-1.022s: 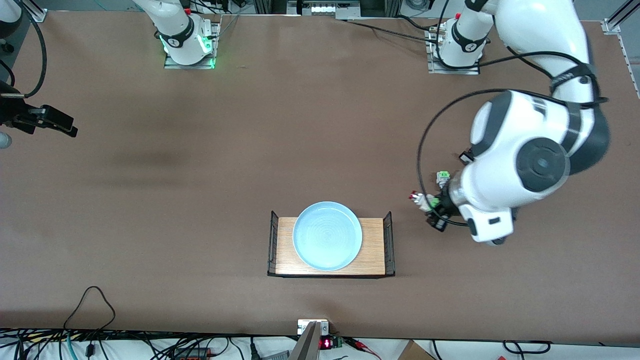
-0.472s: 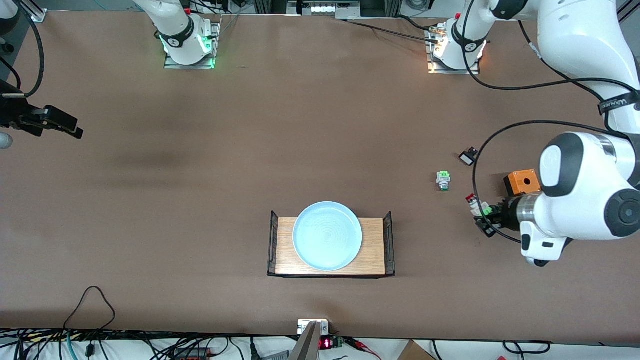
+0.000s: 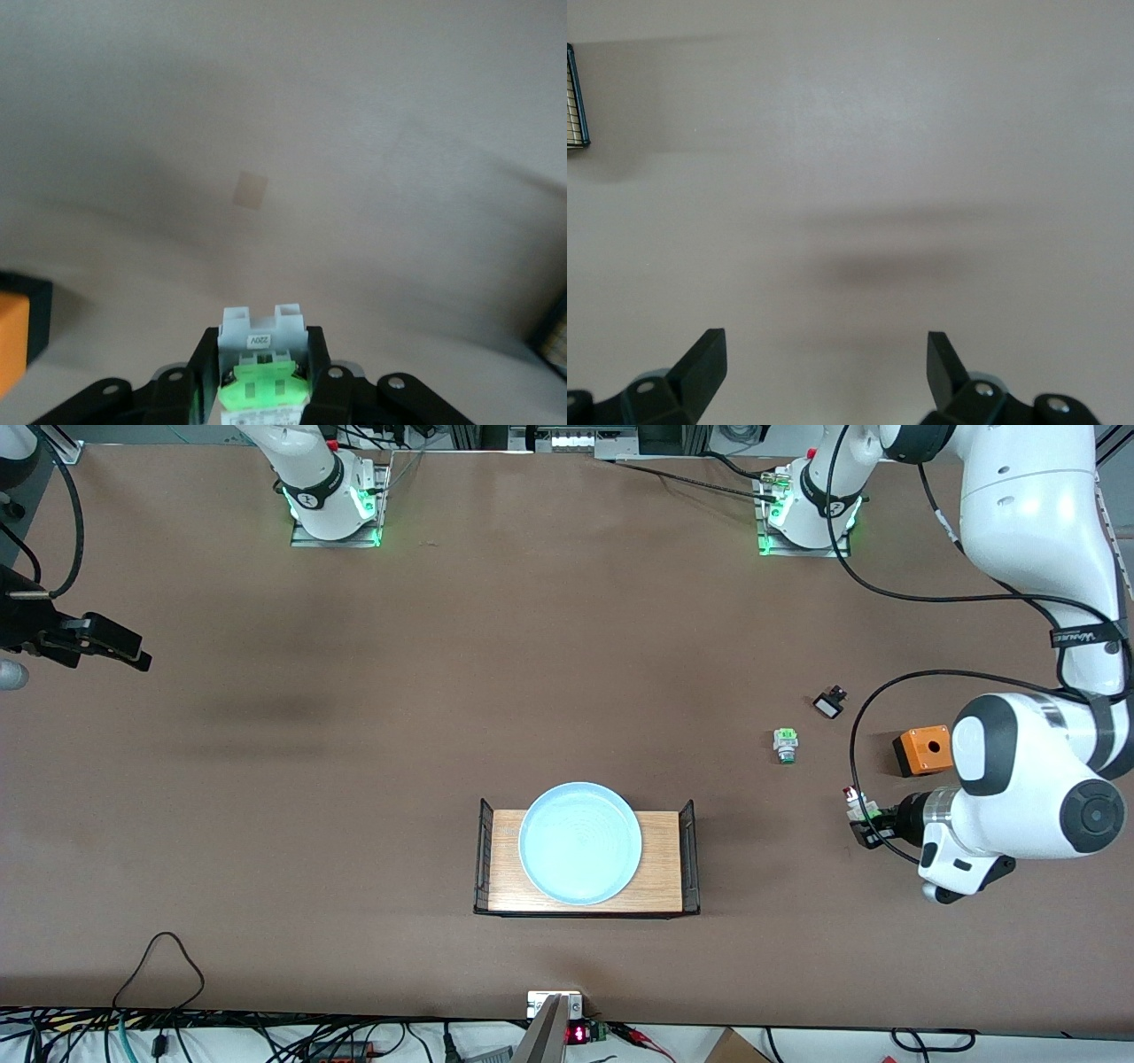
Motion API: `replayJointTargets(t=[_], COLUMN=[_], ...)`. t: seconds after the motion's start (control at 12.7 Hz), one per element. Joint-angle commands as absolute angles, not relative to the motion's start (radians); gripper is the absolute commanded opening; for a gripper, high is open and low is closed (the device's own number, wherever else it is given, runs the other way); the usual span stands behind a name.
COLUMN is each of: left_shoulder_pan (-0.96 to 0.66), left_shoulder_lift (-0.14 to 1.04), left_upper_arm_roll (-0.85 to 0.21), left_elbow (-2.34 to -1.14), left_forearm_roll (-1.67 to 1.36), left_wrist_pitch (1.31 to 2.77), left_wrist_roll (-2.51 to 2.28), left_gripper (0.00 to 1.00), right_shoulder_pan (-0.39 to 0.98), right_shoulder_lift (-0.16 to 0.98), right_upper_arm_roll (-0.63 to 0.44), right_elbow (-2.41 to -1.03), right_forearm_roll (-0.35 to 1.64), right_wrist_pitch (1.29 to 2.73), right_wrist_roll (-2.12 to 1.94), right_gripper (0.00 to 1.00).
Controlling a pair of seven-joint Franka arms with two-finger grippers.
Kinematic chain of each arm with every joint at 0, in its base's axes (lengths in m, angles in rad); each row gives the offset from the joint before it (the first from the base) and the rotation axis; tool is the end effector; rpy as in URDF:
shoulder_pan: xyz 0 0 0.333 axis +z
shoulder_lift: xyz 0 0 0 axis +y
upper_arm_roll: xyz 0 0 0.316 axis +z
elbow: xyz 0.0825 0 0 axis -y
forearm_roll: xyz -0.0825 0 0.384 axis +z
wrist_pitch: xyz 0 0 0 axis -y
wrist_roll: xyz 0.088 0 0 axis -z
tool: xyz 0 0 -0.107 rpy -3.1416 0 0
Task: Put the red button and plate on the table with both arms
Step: 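Carry the button with the left gripper beside the orange box and lower, then open the left gripper releasing the button while the right gripper reaches the plate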
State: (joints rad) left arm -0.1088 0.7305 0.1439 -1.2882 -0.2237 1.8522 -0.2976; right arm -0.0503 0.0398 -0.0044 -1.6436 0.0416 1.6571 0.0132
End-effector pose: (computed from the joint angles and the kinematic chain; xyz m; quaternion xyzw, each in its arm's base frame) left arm 0.7242 -0.0157 0.3052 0.9771 0.1896 -0.0857 0.0446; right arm 0.5704 -0.0271 0.5751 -0.9991 0.0360 0.0127 0.0209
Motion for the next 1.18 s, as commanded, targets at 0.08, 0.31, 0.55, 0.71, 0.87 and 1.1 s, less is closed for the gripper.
replayJointTargets(t=[0.08,0.31,0.55,0.71,0.87,1.1], left_shoulder_pan=[-0.084,-0.083,-0.077,-0.077,-0.077,-0.069], left_shoulder_lift=[0.725,0.764,0.804,0.816,0.825,0.816], left_upper_arm_roll=[0.144,0.146,0.146,0.144,0.144,0.146], left_elbow=[-1.411,-1.436,-1.470,-1.470,-1.470,-1.467], left_forearm_roll=[-0.233,-0.233,-0.233,-0.233,-0.235,-0.235], left_wrist_pitch=[1.960,2.009,2.098,2.106,2.111,2.103], left_wrist_roll=[-0.089,0.004,0.092,0.132,0.153,0.141], left_gripper=[0.04,0.05,0.05,0.08,0.30,1.00], right_shoulder_pan=[0.053,0.175,0.268,0.354,0.428,0.508], right_shoulder_lift=[0.049,0.074,0.095,0.150,0.219,0.311], right_upper_arm_roll=[0.002,0.003,0.003,0.003,0.003,0.003], right_elbow=[-1.622,-1.583,-1.578,-1.574,-1.545,-1.537], right_forearm_roll=[0.127,0.140,0.143,0.141,0.143,0.147], right_wrist_pitch=[1.649,1.649,1.655,1.673,1.788,1.948], right_wrist_roll=[0.186,0.433,0.639,0.809,0.929,1.069], right_gripper=[1.00,1.00,1.00,1.00,1.00,1.00])
